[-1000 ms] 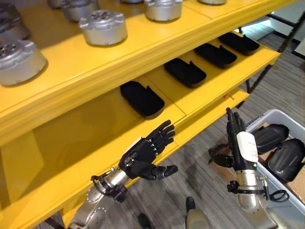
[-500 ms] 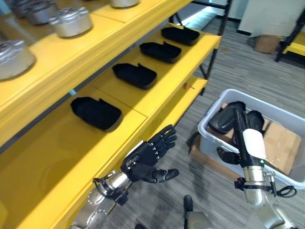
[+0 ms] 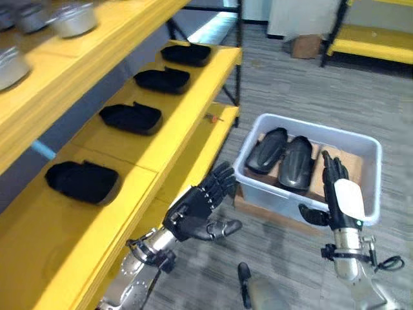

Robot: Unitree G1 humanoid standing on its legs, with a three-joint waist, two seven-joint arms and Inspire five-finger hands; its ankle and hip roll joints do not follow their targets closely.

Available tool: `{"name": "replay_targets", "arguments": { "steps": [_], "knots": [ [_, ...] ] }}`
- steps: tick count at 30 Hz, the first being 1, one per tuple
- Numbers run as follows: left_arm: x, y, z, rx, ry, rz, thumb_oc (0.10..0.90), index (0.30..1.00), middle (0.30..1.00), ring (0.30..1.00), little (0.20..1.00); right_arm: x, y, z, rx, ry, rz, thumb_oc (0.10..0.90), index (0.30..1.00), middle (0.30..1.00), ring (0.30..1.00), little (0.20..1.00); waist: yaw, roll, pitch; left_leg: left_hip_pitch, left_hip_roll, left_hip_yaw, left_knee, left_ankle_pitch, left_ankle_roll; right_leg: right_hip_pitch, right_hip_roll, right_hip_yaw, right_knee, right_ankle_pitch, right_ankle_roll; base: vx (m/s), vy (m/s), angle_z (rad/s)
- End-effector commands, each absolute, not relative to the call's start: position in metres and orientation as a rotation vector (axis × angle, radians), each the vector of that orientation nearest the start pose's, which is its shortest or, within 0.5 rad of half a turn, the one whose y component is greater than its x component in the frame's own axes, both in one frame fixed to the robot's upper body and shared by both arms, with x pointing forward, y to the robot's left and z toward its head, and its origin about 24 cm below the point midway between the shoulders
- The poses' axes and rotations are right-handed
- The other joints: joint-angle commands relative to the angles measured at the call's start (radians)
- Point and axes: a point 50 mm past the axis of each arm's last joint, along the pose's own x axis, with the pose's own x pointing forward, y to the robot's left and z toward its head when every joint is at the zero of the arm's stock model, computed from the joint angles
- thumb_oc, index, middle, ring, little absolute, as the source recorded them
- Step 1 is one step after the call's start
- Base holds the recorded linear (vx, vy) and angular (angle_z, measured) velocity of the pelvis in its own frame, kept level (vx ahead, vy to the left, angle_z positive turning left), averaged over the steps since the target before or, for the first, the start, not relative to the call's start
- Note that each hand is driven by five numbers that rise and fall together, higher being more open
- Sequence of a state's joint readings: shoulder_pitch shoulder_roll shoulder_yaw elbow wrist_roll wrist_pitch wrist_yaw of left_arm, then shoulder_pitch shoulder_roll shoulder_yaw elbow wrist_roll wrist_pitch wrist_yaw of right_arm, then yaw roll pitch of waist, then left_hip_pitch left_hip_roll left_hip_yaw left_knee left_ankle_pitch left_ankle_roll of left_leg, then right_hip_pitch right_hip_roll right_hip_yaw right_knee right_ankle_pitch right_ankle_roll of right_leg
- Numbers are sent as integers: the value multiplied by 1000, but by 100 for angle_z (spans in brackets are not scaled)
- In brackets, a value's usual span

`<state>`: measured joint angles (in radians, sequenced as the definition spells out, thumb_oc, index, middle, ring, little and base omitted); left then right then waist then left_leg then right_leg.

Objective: Move parts from the plastic box to the shelf.

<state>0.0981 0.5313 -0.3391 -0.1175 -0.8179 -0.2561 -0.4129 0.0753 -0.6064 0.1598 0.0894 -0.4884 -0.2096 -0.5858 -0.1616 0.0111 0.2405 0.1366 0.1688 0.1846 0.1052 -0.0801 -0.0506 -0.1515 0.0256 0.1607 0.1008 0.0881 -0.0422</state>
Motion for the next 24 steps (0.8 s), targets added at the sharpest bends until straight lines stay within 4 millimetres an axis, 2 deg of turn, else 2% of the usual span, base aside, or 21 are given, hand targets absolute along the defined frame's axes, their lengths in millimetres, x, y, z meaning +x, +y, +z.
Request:
{"name": "replay_targets", "arguments": {
  "steps": [1,2,3,4,5,7,9,12,15,18,24],
  "knots": [
    [216,169,102,-357,-393,-619,900,1000,1000,1000,1000,227,-231,91,-961,-515,-184,900,1000,1000,1000,1000,-2,-21,-49,-122,-72,-42,-5,61,31,165,-6,-102,-65,-128,56,115,-105,-185],
    [216,170,102,-358,-392,-626,900,1000,1000,1000,1000,225,-232,90,-961,-508,-184,900,1000,1000,1000,1000,-1,-22,-48,-136,-87,-47,11,53,38,167,-2,-100,-63,-129,54,165,-56,-148],
    [216,170,101,-358,-395,-642,900,1000,1000,1000,1000,226,-227,85,-961,-499,-186,900,1000,1000,1000,1000,14,-11,-39,-181,-189,-60,-29,26,67,183,24,-80,-61,-133,64,136,-19,-115],
    [216,170,101,-358,-395,-641,900,1000,1000,1000,1000,226,-227,85,-961,-499,-186,900,1000,1000,1000,1000,14,-12,-39,-181,-190,-60,-30,26,67,183,23,-80,-61,-133,64,175,-8,-60],
    [215,169,100,-351,-394,-649,900,1000,1000,1000,1000,226,-224,85,-960,-504,-185,900,1000,1000,1000,1000,25,-9,-34,-214,-214,-73,-45,50,66,193,34,-73,-63,-134,67,77,-8,-40],
    [214,170,99,-348,-394,-651,900,1000,1000,1000,1000,225,-222,85,-958,-508,-177,900,1000,1000,1000,1000,36,-9,-29,-251,-227,-88,-58,81,59,207,43,-59,-71,-134,67,142,-6,-112],
    [209,173,97,-388,-382,-646,900,1000,1000,1000,1000,225,-217,85,-960,-516,-138,900,1000,1000,1000,1000,68,-12,-17,-320,-246,-160,-66,142,41,238,61,-20,-82,-136,60,271,24,-71],
    [209,178,96,-386,-388,-603,900,1000,1000,1000,1000,228,-212,85,-958,-527,-92,900,1000,1000,1000,1000,87,-12,-19,-335,-255,-189,-62,149,50,248,65,2,-73,-150,55,230,71,-27],
    [212,178,100,-290,-411,-606,900,1000,1000,1000,1000,230,-208,87,-955,-543,-73,900,1000,1000,1000,1000,88,-12,-26,-322,-245,-170,-57,127,62,247,56,-21,-43,-182,53,169,74,-25],
    [215,178,103,-291,-406,-625,900,1000,1000,1000,1000,233,-206,89,-957,-553,-71,900,1000,1000,1000,1000,89,-11,-33,-286,-241,-156,-54,91,85,237,42,-55,1,-214,54,193,96,-5],
    [215,178,102,-296,-389,-646,900,1000,1000,1000,1000,235,-201,92,-968,-569,-74,900,1000,1000,1000,1000,92,-10,-43,-230,-240,-164,-72,69,106,211,32,-95,73,-246,57,136,77,14]
  ]
}}
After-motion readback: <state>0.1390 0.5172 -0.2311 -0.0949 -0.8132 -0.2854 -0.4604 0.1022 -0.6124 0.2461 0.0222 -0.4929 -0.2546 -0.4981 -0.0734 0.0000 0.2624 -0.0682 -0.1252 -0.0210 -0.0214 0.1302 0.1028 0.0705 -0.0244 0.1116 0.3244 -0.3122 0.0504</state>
